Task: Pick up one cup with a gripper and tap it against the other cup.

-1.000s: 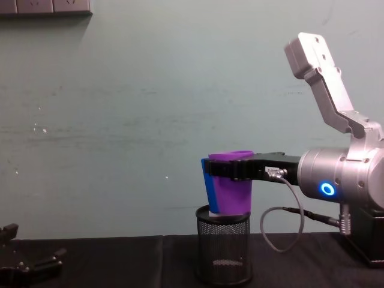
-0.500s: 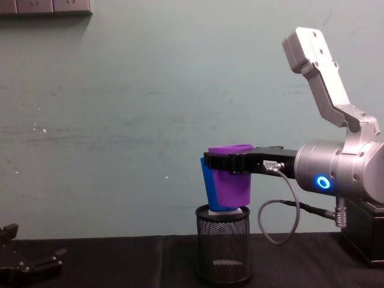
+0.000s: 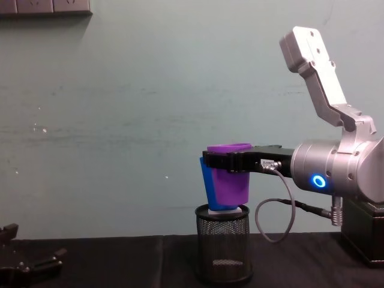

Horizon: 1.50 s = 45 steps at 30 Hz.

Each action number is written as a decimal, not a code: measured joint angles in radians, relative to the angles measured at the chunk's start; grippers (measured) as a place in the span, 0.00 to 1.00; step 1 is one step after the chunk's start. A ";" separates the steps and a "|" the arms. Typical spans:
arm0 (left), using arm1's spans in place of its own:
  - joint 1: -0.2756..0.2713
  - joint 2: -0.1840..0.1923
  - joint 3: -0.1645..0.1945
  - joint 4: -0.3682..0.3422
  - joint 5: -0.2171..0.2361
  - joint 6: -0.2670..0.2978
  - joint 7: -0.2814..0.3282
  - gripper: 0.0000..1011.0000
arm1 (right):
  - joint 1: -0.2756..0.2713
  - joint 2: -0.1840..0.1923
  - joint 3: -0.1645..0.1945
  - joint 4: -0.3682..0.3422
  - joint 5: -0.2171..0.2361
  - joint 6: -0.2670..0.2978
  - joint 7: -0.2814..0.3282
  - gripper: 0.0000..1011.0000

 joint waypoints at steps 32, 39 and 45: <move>0.000 0.000 0.000 0.000 0.000 0.000 0.000 0.99 | 0.042 -0.030 0.020 0.069 -0.019 -0.039 0.010 0.73; 0.000 0.000 0.000 0.000 0.000 0.000 0.000 0.99 | 0.042 -0.031 0.020 0.070 -0.020 -0.040 0.011 0.73; 0.000 0.000 0.000 0.000 0.000 0.000 0.000 0.99 | 0.041 -0.030 0.020 0.068 -0.020 -0.039 0.011 0.73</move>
